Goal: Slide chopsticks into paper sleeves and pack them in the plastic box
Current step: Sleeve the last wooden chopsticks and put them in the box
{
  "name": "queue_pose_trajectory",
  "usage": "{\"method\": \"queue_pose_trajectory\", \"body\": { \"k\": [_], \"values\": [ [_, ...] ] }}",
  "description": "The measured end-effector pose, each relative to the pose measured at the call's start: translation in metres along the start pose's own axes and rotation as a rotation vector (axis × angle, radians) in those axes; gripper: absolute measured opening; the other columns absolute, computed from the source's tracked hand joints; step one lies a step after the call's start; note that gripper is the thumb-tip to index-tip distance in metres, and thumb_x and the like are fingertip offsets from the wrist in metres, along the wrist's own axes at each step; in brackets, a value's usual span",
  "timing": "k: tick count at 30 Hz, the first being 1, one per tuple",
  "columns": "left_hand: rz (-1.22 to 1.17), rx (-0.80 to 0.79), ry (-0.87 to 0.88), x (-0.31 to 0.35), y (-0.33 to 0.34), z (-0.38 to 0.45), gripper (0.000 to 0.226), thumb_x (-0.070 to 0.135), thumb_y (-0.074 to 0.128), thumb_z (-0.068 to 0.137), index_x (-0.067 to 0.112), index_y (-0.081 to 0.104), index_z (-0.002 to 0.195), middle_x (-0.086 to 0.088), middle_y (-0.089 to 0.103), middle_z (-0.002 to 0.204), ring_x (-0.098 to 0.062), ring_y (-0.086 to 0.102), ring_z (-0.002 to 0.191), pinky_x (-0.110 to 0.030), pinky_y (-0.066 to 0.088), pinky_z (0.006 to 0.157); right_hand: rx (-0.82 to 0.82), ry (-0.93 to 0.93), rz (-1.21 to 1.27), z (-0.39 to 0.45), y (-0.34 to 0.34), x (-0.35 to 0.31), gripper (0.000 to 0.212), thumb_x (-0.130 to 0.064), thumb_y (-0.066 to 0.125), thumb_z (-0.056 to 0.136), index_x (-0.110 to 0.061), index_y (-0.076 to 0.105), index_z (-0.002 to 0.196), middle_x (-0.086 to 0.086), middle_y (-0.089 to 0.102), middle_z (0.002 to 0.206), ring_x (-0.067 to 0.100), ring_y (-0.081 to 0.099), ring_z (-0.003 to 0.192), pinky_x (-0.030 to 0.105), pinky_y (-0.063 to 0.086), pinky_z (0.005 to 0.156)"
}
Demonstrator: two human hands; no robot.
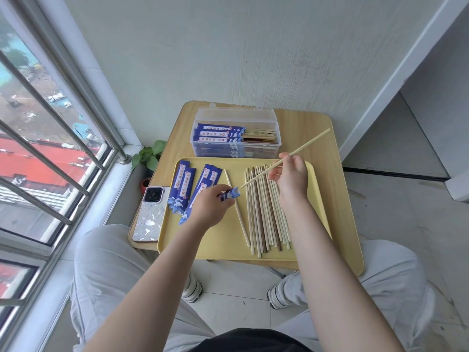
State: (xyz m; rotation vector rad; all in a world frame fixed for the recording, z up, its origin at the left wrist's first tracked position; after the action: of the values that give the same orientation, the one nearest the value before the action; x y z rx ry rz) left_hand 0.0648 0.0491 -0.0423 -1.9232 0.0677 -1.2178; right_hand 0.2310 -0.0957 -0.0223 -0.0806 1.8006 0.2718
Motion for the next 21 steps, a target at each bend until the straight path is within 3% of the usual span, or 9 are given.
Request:
{"method": "queue_pose_trajectory", "body": {
  "k": [6,10,12,14,17,19,21],
  "values": [
    [-0.057,-0.031,-0.001,0.007,0.006,0.0,0.022,0.028,0.067,0.094,0.021,0.063,0.115,0.005,0.063,0.089,-0.008,0.056,0.075,-0.021,0.04,0.061,-0.193,0.084,-0.175,-0.015,0.022,0.017,0.025,-0.013,0.045,0.104,-0.013,0.066,0.091,0.003,0.063,0.077,0.014,0.06,0.063,0.03,0.054,0.064],
    [-0.151,-0.084,-0.01,0.013,0.011,0.0,0.014,0.024,0.066,0.096,0.012,0.059,0.098,-0.002,0.065,0.076,-0.004,0.062,0.053,-0.019,0.048,0.051,-0.364,0.126,-0.376,-0.033,0.04,0.033,0.017,-0.014,0.054,0.1,-0.016,0.07,0.097,0.0,0.067,0.085,0.011,0.062,0.074,0.026,0.051,0.063],
    [-0.244,-0.151,-0.052,0.012,0.016,-0.002,0.013,0.019,0.064,0.097,0.008,0.058,0.099,-0.007,0.067,0.077,-0.008,0.063,0.049,-0.021,0.052,0.05,-0.432,0.156,-0.407,-0.04,0.046,0.041,0.011,-0.013,0.059,0.096,-0.019,0.066,0.103,-0.001,0.068,0.088,0.014,0.063,0.079,0.027,0.049,0.066],
    [-0.335,-0.226,-0.107,0.01,0.021,-0.006,0.011,0.016,0.061,0.099,0.007,0.056,0.102,-0.009,0.069,0.078,-0.013,0.065,0.051,-0.025,0.055,0.053,-0.46,0.182,-0.41,-0.042,0.048,0.048,0.027,-0.009,0.062,0.093,-0.02,0.057,0.118,0.002,0.068,0.094,0.018,0.065,0.085,0.032,0.051,0.071],
    [-0.4,-0.292,-0.156,0.005,0.027,-0.01,0.008,0.016,0.059,0.1,0.009,0.054,0.1,-0.008,0.066,0.076,-0.014,0.061,0.051,-0.026,0.056,0.056,-0.443,0.179,-0.404,-0.04,0.048,0.053,0.083,-0.004,0.067,0.088,-0.036,0.022,0.15,0.005,0.069,0.105,0.017,0.067,0.095,0.033,0.054,0.074],
    [-0.391,-0.311,-0.175,0.002,0.03,-0.011,0.01,0.017,0.059,0.1,0.009,0.053,0.098,-0.007,0.063,0.072,-0.013,0.057,0.048,-0.024,0.054,0.054,-0.425,0.159,-0.418,-0.038,0.047,0.052,0.106,-0.003,0.07,0.086,-0.046,0.001,0.154,0.0,0.072,0.102,0.012,0.068,0.094,0.033,0.054,0.08],
    [-0.433,-0.325,-0.197,0.0,0.033,-0.011,0.011,0.017,0.058,0.1,0.009,0.052,0.097,-0.007,0.06,0.07,-0.014,0.053,0.048,-0.027,0.053,0.053,-0.422,0.144,-0.428,-0.036,0.046,0.052,0.115,-0.001,0.072,0.086,-0.048,-0.009,0.153,-0.001,0.073,0.098,0.009,0.069,0.094,0.035,0.052,0.088]
  ]
}}
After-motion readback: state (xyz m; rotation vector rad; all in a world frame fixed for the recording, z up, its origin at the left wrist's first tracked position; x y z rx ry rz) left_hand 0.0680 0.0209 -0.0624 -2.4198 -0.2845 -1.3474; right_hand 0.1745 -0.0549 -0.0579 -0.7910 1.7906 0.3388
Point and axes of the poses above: each hand's wrist, its own z-axis towards the middle knuckle, its own y-axis out of the palm, x = y × z, the point moved 9 cm from there along z, towards the middle knuckle
